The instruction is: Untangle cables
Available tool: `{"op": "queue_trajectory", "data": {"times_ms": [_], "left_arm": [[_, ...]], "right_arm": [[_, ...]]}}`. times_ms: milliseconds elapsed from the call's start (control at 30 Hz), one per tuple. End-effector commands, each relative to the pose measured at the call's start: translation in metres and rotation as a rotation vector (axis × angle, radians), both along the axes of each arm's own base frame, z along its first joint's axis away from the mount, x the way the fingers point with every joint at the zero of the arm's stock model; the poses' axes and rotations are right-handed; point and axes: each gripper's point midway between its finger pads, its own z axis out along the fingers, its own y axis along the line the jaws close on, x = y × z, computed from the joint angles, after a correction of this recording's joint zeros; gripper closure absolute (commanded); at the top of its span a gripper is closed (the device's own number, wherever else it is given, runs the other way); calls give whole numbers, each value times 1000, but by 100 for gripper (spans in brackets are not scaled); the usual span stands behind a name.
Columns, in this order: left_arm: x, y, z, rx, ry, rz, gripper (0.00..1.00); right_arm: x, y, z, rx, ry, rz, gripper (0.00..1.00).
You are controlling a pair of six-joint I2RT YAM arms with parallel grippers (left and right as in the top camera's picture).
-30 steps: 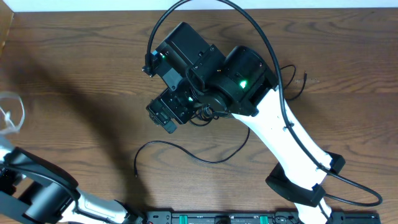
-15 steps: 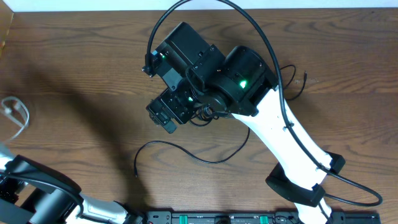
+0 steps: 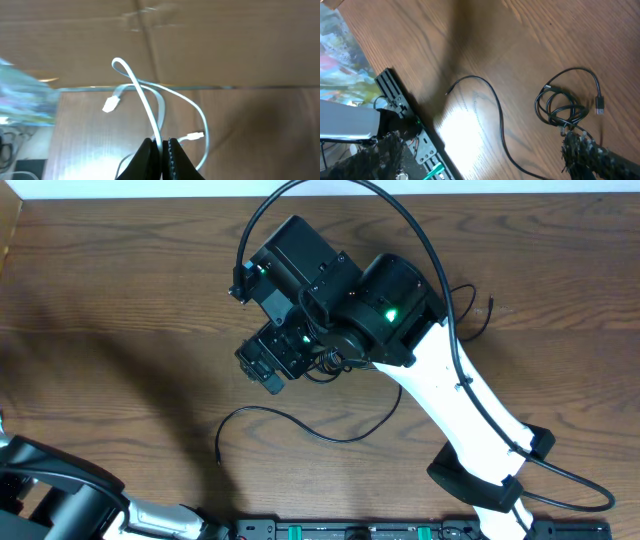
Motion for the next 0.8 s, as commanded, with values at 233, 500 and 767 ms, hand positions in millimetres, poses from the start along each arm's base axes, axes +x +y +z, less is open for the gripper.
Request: {"op": "queue_trajectory", "data": {"times_ms": [233,500,767], "left_arm": [[109,-37,-9,-81,-169,-502,92],[149,-64,0,-38,-115,-677,92],[117,-41,-4,-35,-78,-521,91]], "right_arm": [[-6,-3,9,15,-13,13,1],[-6,-3,9,14,-12,13,1],[-6,-3,9,14,-12,12,1]]}}
